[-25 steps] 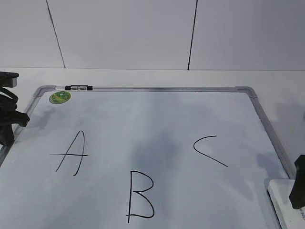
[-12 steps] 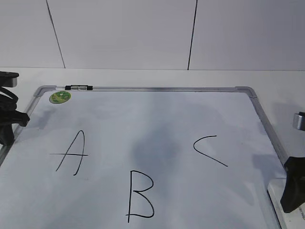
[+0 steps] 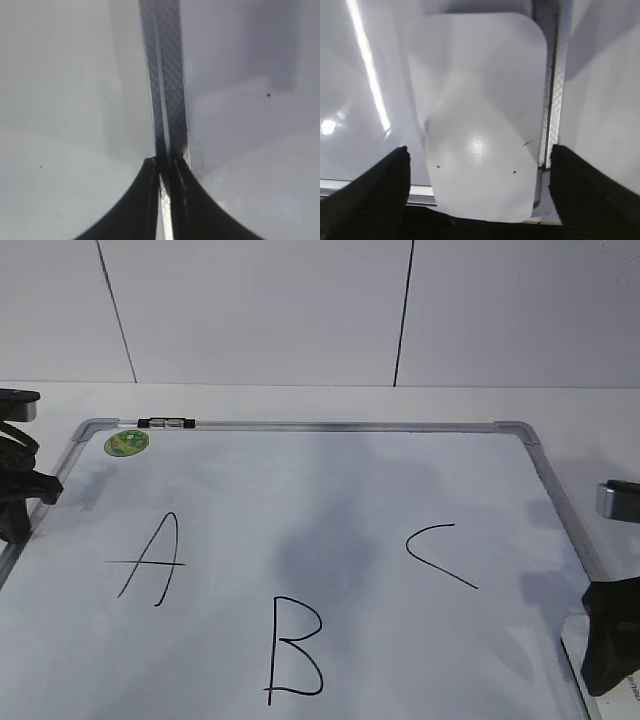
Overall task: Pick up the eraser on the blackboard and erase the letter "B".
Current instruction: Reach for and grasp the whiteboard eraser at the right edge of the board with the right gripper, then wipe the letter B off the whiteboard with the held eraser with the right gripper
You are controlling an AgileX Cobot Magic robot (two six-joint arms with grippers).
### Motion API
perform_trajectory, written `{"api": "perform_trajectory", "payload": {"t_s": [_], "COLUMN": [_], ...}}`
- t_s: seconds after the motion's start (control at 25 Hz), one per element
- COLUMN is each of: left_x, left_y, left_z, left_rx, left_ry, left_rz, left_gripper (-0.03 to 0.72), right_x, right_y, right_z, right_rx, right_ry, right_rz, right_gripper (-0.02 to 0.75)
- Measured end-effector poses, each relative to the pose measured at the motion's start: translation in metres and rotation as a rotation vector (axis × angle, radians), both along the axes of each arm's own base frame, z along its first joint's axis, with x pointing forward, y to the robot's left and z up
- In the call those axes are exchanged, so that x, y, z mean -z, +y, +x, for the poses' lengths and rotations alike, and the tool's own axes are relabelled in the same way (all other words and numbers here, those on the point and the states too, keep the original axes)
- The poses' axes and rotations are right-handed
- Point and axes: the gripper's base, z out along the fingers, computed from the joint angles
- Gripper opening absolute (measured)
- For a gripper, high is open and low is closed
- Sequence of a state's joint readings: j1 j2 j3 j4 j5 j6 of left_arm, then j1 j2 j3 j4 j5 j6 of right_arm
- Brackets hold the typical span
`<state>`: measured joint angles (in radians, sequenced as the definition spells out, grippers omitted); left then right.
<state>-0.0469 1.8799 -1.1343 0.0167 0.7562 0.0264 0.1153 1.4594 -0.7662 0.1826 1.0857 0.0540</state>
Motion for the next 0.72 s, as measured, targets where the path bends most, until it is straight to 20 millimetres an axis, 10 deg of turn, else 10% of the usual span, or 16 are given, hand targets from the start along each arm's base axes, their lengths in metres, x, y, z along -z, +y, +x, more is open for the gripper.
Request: {"api": "perform_trajectory", "payload": {"t_s": [0.72], "left_x": [0.000], "left_y": [0.000], "left_z": [0.001], "left_rx": [0.000], "left_ry": [-0.012], "left_rz": [-0.001], "left_gripper": [0.017], "right_x": [0.024], "right_y": [0.010], "right_z": [0.010], "right_rx": [0.014], "right_ry": [0.037], "right_rz": [-0.082], "right_gripper": [0.667]}}
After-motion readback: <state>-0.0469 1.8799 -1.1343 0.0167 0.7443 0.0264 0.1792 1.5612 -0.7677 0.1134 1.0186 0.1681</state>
